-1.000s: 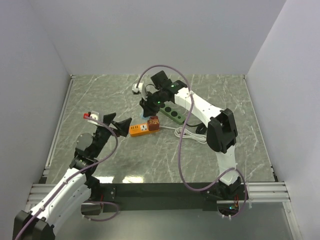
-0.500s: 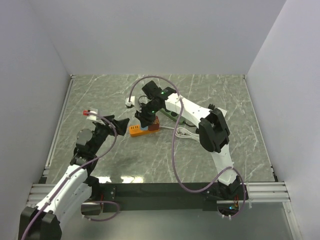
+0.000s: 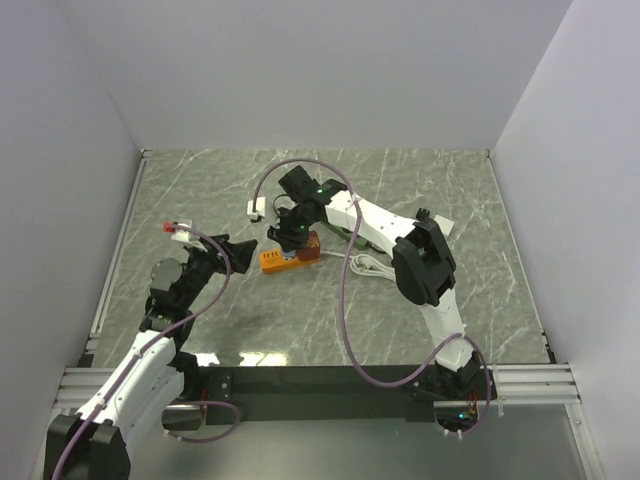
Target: Insert the plug
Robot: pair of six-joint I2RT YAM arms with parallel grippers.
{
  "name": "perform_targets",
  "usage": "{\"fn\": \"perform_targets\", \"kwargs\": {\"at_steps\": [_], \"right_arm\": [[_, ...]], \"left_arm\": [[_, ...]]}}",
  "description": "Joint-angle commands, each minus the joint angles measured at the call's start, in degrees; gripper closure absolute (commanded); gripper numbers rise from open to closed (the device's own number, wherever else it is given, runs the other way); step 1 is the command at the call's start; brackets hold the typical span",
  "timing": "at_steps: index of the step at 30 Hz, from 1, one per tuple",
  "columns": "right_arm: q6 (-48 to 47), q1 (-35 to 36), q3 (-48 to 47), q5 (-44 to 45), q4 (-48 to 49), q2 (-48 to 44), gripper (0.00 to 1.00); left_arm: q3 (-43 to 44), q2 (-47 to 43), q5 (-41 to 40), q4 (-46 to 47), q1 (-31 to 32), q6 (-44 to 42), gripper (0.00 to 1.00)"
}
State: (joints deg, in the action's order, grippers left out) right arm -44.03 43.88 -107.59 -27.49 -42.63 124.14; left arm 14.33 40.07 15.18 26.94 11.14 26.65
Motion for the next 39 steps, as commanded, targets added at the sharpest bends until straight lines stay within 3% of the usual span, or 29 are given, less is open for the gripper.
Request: {"fn": "perform_targets", "kwargs": {"at_steps": [1, 21, 39], "right_arm": [[-2.1, 0.6, -2.3, 3.7, -1.2, 1.5, 1.0], [-2.2, 2.1, -3.8, 5.6, -7.9, -0.1, 1.0], [-1.2, 2.3, 2.0, 7.5, -2.9, 1.9, 1.0]], "left_arm": [[0.1, 0.1, 1.9, 3.5, -0.5, 0.6, 0.01], [-0.9, 1.5, 4.8, 6.2, -0.9, 1.0, 0.0], [-0.7, 2.4, 5.5, 6.5, -1.0, 0.8, 0.01]]}}
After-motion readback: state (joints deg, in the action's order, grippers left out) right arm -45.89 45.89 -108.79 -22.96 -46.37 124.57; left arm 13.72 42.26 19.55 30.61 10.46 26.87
